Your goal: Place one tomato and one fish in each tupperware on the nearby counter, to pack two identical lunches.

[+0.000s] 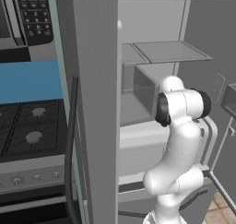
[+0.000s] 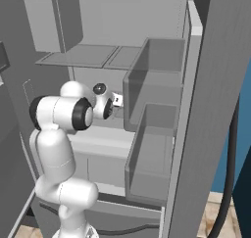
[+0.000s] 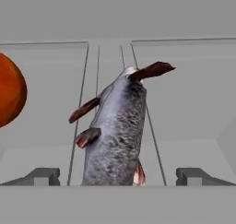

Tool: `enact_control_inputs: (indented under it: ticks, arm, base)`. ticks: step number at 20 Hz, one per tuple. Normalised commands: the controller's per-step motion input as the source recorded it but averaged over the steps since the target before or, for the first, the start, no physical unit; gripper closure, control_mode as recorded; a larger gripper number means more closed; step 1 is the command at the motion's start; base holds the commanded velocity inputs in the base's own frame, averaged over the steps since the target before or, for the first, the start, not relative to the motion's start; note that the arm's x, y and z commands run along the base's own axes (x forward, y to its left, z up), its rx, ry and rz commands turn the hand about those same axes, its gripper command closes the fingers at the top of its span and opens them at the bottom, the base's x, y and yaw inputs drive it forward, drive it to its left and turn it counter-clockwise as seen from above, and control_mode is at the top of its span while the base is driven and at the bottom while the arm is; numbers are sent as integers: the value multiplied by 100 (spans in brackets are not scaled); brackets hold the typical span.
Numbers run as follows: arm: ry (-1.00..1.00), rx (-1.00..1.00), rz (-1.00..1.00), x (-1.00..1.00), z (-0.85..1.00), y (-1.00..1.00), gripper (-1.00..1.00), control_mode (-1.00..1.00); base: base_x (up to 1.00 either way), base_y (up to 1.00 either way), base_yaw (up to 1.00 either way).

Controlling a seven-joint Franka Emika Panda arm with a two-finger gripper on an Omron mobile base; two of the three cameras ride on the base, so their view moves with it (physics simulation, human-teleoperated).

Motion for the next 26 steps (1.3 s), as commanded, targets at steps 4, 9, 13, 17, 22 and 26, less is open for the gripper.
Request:
enact_control_inputs:
  ticks: [4, 9, 13, 17, 22, 26]
  arm:
    - [1, 0, 0, 30, -17, 0, -100, -100]
    - [1, 0, 0, 22, -19, 0, -100, -100]
    - [7, 0, -1, 1, -46, 0, 100, -100]
    - [12, 0, -4, -4, -58, 0, 100, -100]
    - [12, -2, -7, -41, -79, 0, 100, -100]
    - [1, -3, -7, -81, -82, 1, 100, -100]
  base:
    - [0, 0, 0]
    - [0, 0, 0]
    - [0, 0, 0]
    - [0, 0, 0]
    - [0, 0, 0]
    - [0, 0, 0]
